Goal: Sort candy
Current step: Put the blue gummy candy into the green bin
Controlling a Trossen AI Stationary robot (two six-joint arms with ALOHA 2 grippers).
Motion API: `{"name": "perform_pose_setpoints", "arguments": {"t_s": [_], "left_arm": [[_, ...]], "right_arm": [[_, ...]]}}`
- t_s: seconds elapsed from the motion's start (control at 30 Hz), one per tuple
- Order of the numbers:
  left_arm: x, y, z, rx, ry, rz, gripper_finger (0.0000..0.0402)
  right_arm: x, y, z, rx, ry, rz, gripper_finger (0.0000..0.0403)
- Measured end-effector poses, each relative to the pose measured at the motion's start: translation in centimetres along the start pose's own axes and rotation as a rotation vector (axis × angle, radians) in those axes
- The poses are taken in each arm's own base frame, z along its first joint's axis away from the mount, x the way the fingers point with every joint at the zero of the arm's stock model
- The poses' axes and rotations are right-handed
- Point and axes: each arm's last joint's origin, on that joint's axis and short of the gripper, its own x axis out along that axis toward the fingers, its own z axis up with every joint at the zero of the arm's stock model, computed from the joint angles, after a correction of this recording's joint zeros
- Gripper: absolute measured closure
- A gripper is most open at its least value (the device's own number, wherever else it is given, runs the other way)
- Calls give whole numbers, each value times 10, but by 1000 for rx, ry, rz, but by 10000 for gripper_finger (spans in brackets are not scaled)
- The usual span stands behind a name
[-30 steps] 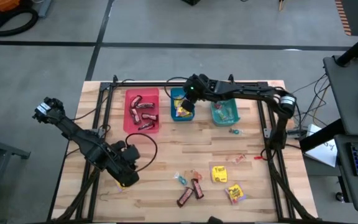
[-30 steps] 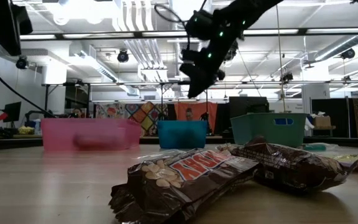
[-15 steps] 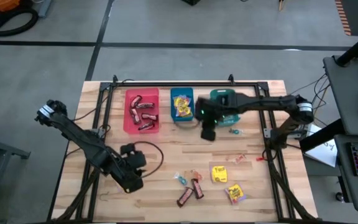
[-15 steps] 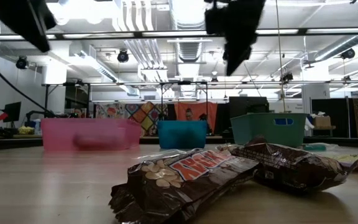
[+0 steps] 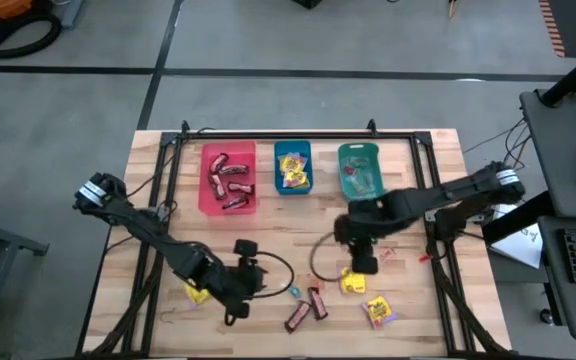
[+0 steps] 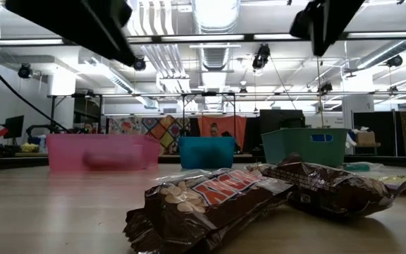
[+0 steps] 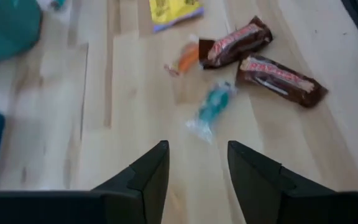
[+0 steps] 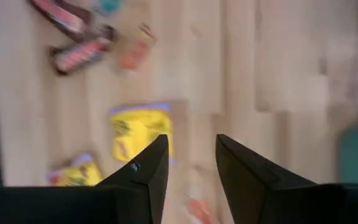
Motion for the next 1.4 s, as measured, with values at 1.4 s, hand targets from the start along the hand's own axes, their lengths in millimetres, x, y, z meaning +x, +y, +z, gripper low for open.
{"name": "perform_pose_setpoints", "arguments": {"t_s": [1.4], "left_arm": [[130,36,-20,116,61,-362,368]], "right_arm": [[27,37,-63,169,-292,98,245]]}}
